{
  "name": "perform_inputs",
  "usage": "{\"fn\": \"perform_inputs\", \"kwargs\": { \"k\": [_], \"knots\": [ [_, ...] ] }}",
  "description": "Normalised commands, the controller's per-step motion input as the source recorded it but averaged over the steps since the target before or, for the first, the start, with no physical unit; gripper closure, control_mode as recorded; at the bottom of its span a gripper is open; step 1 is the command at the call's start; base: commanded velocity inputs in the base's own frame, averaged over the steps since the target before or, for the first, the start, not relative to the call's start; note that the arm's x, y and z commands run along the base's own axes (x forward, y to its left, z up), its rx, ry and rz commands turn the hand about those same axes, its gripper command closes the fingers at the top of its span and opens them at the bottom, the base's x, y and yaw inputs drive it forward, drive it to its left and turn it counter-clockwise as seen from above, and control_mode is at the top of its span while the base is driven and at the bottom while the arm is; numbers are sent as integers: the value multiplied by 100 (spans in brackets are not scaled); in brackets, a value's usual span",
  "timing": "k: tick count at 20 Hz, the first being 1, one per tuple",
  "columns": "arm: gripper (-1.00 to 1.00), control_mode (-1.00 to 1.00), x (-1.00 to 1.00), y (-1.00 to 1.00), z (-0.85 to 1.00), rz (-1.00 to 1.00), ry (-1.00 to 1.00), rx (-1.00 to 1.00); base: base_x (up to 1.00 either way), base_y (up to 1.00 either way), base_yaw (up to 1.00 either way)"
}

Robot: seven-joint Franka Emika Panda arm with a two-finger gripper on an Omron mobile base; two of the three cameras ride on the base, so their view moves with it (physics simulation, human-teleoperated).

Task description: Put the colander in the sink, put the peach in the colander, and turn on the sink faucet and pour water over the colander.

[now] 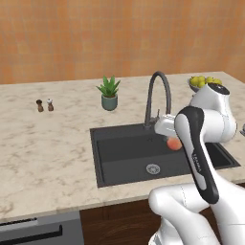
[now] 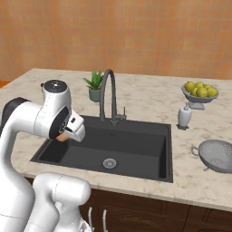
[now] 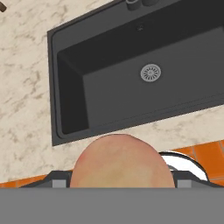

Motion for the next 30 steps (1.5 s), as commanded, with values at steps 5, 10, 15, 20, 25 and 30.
{"fn": "perform_inputs", "kwargs": {
  "k": [5,10,15,20,25,30],
  "knots": [
    [100,100,0,0,0,0,0,0,-2,-22,0],
    [100,100,0,0,0,0,0,0,9,-56,0],
    [100,100,0,0,0,0,0,0,7,-46,0],
    [100,100,0,0,0,0,0,0,1,-50,0],
    [100,100,0,0,0,0,0,0,1,-57,0],
    [100,100,0,0,0,0,0,0,3,-50,0]
  ]
}}
